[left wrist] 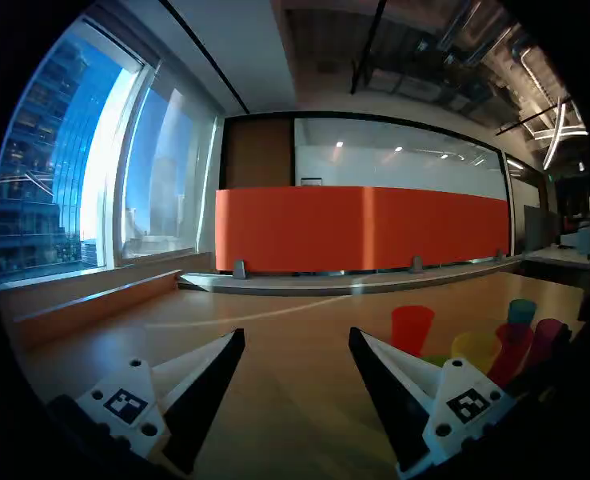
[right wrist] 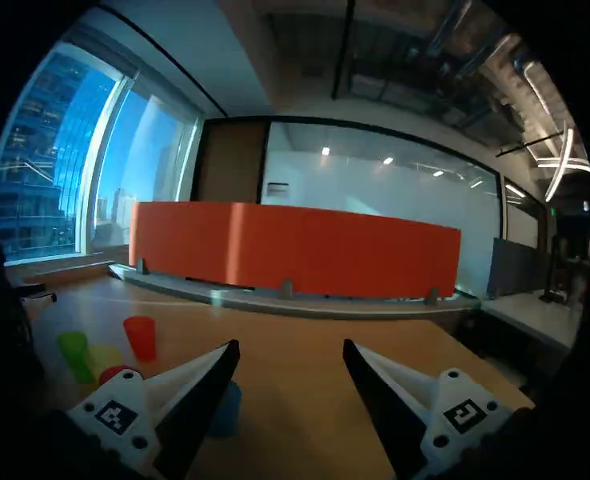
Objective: Pour water
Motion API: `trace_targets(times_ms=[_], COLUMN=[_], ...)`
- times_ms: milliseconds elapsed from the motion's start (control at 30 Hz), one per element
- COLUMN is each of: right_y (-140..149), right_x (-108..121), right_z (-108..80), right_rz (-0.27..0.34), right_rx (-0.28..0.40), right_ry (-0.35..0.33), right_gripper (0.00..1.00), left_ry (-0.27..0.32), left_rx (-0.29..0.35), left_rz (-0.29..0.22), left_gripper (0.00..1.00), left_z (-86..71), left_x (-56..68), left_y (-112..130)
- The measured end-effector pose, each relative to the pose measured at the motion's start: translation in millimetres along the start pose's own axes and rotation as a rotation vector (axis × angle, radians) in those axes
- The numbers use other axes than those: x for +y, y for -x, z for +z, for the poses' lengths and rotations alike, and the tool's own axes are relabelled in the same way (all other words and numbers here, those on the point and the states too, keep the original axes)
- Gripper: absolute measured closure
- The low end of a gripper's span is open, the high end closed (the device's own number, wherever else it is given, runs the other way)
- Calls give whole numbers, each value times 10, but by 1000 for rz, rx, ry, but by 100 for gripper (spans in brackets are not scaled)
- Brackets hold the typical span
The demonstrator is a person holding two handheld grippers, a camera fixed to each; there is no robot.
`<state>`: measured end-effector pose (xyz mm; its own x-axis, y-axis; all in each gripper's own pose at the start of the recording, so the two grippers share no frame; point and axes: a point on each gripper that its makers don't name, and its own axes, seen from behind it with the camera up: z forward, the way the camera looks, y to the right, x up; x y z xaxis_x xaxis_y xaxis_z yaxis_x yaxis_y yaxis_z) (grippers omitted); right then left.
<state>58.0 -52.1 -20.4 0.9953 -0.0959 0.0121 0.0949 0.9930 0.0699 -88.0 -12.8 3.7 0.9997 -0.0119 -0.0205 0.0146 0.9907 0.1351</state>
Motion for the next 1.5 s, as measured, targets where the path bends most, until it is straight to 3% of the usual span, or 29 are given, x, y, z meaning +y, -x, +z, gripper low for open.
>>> trace_targets(times_ms=[500,767,1200,1500], right_y=[82,156,468,510], right_x=[158,299,461,446], right_z=[-108,-38,77,98], right_rz=[-8,50,71,121], right_rx=[57,72,50,71], right_ry=[35,70,138,105], right_gripper=[0,0,0,0], left_ry=[0,-1,-1,0], left_rx=[0,0,0,1], left_rz=[1,1,0,0], left_gripper=[3,3,3,3], left_z=[14,14,13,10], left_x=[5,1,2,0], left_y=[-2,0,5,1])
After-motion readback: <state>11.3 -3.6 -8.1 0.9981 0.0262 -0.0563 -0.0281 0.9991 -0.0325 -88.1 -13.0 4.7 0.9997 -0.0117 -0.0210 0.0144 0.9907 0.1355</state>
